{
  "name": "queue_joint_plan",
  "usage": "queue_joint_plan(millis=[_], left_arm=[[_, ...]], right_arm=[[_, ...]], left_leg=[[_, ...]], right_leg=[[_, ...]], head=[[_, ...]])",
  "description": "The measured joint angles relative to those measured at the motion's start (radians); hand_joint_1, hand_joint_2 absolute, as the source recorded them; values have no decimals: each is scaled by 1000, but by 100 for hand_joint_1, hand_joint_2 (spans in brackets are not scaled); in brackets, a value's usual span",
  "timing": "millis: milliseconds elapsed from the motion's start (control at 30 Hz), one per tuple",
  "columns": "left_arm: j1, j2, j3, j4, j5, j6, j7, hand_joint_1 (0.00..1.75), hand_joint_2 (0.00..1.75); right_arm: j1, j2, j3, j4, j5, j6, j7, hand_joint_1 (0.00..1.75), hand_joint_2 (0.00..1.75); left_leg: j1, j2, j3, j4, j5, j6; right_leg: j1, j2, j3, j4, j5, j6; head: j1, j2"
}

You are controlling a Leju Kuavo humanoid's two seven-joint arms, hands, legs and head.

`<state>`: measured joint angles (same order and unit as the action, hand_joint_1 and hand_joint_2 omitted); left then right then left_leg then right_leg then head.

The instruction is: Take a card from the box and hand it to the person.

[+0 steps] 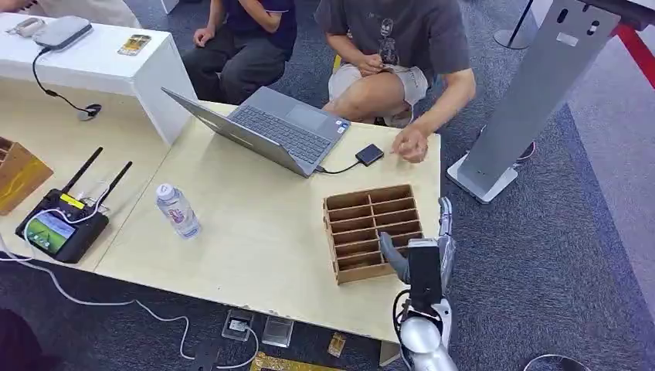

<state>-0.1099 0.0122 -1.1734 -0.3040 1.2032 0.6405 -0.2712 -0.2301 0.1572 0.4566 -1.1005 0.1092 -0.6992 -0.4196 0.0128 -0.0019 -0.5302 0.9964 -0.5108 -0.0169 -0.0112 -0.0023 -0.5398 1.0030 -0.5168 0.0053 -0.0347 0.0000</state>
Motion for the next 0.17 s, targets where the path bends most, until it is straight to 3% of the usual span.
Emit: queue_joint_plan(millis=[167], left_arm=[[0,0,0,0,0,-1,0,0,0]], right_arm=[[9,-11,-16,-23,-107,0,-8,0,175]], left_leg=[[0,0,0,0,0,0]], right_leg=[[0,0,0,0,0,0]], head=[[0,0]])
